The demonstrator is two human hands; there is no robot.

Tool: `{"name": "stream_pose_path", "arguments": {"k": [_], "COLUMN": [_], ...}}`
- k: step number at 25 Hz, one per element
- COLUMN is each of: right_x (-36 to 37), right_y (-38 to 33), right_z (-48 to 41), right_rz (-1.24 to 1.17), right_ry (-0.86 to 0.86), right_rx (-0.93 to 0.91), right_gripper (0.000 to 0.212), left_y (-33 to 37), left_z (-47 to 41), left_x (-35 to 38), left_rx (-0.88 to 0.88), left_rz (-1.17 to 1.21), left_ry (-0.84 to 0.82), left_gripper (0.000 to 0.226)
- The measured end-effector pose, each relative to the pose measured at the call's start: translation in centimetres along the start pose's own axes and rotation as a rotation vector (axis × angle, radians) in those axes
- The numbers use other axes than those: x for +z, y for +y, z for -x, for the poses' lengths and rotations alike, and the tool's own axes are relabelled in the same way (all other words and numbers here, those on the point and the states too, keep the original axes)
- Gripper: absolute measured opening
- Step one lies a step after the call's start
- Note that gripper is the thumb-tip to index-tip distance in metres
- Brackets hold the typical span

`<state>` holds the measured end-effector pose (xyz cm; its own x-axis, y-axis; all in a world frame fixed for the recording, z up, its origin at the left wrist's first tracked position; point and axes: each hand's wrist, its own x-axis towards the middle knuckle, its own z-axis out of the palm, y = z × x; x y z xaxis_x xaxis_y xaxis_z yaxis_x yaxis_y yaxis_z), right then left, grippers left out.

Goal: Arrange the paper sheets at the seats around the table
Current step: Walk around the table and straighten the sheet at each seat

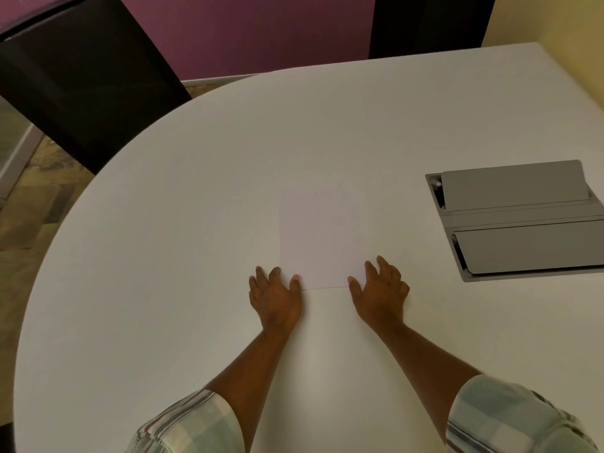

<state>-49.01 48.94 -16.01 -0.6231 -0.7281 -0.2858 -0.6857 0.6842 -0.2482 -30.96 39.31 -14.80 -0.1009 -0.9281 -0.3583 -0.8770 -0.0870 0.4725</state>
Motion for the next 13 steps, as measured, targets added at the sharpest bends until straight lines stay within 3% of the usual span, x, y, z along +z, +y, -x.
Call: {"name": "stream_pose_path", "arguments": {"k": [8,13], "right_x": [0.0,0.2], "right_y": [0.2,0.5], "right_z": [0.1,-0.1], "right_rz": [0.061,0.102], "right_ry": [-0.038,-0.069], "right_rx": [-0.01,-0.008], "right_gripper": [0.067,0.069], "left_y": [2.6,5.5], "left_z": [-0.5,-4.8], "left_x": [-0.5,-3.2], "left_rx": [-0.018,-0.149], "left_rz": [0.246,0.603], "left_ry": [0.133,-0.006], "left_gripper": [0.042,0.047]}}
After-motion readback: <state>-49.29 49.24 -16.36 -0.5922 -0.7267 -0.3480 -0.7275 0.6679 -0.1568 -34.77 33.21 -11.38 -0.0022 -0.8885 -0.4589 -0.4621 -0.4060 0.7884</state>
